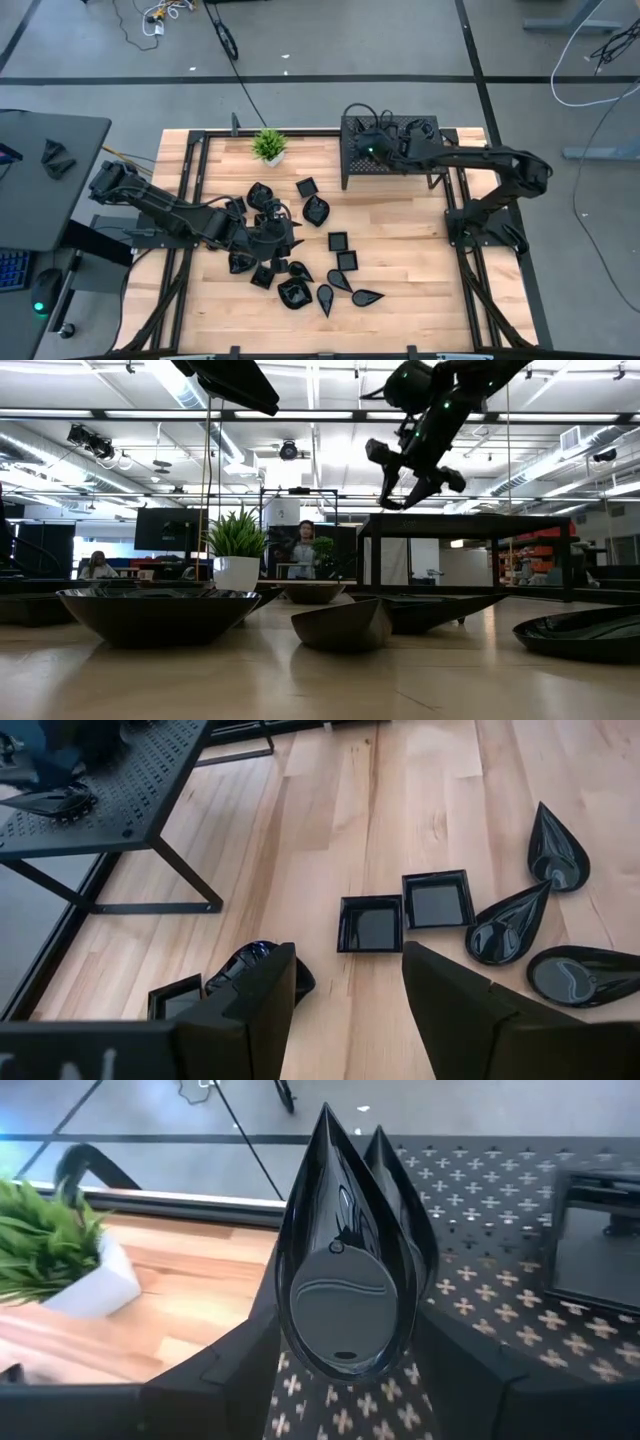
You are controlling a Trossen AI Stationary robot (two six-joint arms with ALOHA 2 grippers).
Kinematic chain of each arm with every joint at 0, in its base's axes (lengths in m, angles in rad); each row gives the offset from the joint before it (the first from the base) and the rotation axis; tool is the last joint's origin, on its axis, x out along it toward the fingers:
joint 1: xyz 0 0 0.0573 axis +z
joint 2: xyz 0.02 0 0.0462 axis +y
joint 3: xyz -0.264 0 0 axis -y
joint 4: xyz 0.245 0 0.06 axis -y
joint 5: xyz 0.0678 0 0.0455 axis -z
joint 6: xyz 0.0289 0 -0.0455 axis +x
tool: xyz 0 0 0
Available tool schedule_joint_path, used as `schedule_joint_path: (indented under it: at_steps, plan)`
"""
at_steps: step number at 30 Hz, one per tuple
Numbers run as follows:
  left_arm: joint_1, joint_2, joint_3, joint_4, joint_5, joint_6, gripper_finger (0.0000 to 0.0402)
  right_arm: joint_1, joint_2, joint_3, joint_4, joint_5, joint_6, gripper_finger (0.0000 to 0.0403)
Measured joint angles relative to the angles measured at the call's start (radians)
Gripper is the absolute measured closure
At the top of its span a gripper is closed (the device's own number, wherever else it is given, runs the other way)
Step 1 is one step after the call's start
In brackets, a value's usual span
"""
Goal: Pick & Place Mini shaped plates
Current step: Stack the black drop-shaped plate on top of the black drop-shaped plate on the shelf
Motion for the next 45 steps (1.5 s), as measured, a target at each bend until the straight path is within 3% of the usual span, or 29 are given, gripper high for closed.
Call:
schedule_joint_path:
  at_steps: [14,45]
  plan:
    - [0.019,0.000,0.000,0.003,0.000,0.001,0.0209,-0.063,0.039,-0.001,0.040,-0.008,-0.054,0.0181]
    - [0.020,0.000,0.000,0.003,0.001,-0.001,0.0209,-0.066,0.039,-0.001,0.033,-0.018,-0.068,0.0181]
